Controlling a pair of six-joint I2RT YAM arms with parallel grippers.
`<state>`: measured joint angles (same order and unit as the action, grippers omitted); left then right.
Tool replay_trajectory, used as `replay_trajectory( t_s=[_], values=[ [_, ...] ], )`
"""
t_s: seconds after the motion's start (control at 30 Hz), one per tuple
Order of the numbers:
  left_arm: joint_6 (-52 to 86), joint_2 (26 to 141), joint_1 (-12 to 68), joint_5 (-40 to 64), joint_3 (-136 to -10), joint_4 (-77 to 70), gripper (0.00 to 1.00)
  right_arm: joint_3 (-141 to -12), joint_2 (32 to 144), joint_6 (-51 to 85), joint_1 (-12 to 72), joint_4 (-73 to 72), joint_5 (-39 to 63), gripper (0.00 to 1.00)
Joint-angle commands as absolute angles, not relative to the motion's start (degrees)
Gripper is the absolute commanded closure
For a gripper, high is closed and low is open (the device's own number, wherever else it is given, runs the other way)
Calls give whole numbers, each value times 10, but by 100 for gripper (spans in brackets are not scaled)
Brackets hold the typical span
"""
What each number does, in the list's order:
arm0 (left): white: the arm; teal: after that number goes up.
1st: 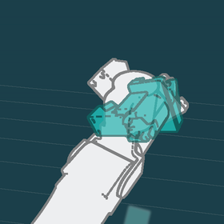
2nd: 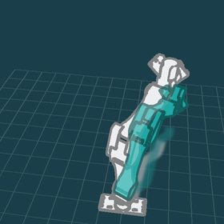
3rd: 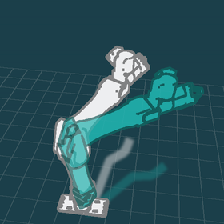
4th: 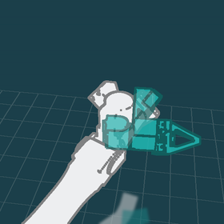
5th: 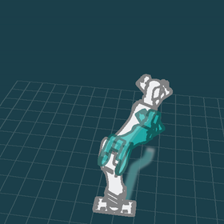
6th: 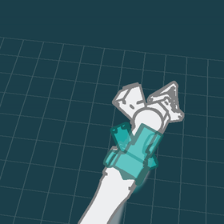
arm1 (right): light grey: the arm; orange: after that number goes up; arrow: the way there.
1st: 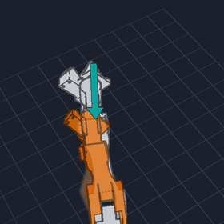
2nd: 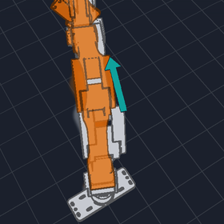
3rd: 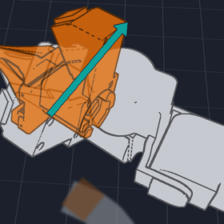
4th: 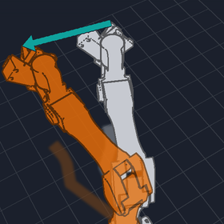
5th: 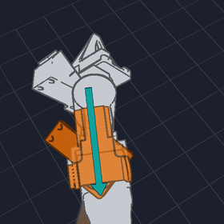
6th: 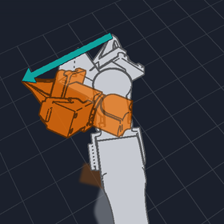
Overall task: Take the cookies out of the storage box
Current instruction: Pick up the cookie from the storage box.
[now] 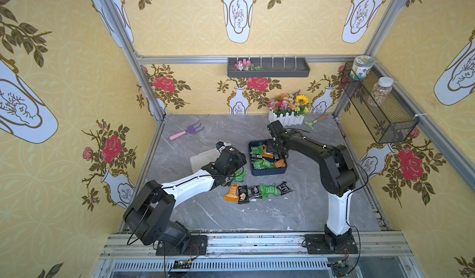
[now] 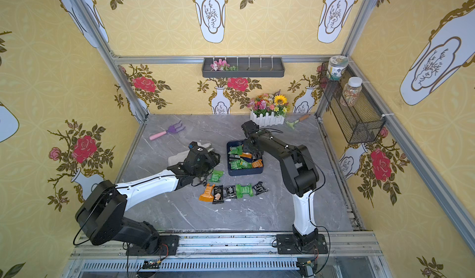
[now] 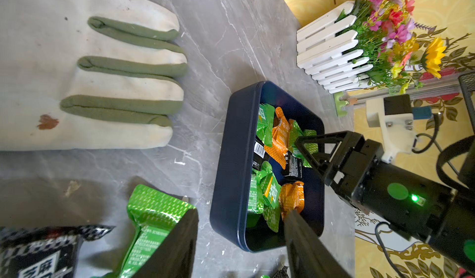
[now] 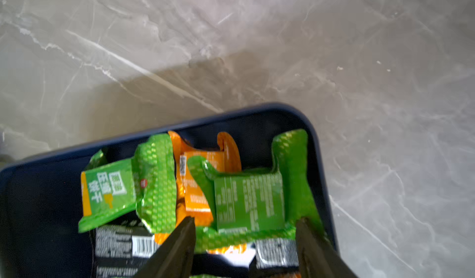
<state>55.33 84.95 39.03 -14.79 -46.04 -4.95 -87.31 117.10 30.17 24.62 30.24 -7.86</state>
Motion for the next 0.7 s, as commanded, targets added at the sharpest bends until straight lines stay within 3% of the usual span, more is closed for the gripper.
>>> replay_trajectory(
  t_s=[0.0,0.33,0.53,0.67],
  values=[
    [553,851,390,-143,-454,-63,41,-891,1193,302,246,299,-88,34],
    [553,861,389,-135,-457,-69,42,-912,1205,255,279,318,-67,42],
    [552,863,389,-132,-461,-73,41,-900,1206,262,260,317,-83,31],
    [551,863,389,-132,-461,-72,42,-919,1224,254,261,322,-75,31]
  ],
)
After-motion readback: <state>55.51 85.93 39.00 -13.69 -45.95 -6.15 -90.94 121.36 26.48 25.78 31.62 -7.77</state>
